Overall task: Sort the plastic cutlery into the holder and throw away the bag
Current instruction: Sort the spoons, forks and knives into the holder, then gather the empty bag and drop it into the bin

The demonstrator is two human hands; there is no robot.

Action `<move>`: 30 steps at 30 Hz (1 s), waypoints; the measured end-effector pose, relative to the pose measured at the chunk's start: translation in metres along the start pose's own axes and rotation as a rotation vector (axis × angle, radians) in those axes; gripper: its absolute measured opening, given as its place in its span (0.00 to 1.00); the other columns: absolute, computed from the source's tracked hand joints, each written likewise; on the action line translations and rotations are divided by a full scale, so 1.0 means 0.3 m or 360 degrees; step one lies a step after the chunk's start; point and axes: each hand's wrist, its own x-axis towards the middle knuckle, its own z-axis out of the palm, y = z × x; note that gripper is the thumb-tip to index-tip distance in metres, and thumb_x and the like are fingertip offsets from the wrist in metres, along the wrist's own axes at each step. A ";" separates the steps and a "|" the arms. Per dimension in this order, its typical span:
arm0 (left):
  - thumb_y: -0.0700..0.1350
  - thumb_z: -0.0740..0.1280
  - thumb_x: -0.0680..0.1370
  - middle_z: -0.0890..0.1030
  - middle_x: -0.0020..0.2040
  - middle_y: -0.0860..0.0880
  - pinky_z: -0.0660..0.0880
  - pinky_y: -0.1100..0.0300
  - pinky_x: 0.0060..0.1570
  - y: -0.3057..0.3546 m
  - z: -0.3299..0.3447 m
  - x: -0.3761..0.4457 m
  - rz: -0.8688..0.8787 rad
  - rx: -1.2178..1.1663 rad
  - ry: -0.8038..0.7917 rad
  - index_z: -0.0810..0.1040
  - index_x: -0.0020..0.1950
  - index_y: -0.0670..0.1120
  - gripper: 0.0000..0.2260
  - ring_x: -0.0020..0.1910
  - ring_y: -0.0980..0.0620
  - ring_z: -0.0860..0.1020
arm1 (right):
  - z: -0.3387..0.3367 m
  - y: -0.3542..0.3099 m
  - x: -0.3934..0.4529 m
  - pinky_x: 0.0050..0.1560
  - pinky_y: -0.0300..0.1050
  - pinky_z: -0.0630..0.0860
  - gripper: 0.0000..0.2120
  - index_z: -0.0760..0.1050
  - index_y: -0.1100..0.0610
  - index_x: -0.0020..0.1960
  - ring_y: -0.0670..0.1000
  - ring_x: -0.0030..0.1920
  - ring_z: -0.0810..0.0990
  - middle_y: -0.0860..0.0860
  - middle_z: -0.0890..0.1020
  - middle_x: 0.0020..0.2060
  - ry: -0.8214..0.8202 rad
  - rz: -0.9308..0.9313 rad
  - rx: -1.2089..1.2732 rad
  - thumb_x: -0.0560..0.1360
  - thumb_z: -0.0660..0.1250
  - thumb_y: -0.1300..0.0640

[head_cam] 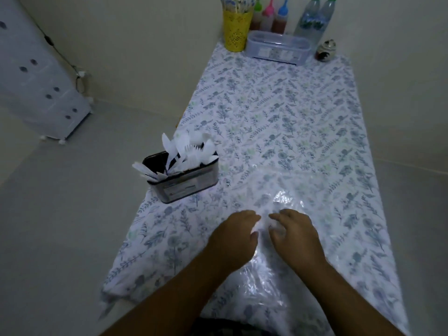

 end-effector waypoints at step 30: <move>0.64 0.63 0.77 0.84 0.35 0.45 0.70 0.51 0.49 -0.096 0.010 0.053 -0.1258 -0.1697 -0.0284 0.74 0.35 0.42 0.25 0.41 0.46 0.77 | -0.062 0.344 -0.154 0.57 0.57 0.78 0.29 0.76 0.55 0.61 0.57 0.57 0.83 0.57 0.84 0.55 -0.0213 0.1507 0.2259 0.80 0.57 0.32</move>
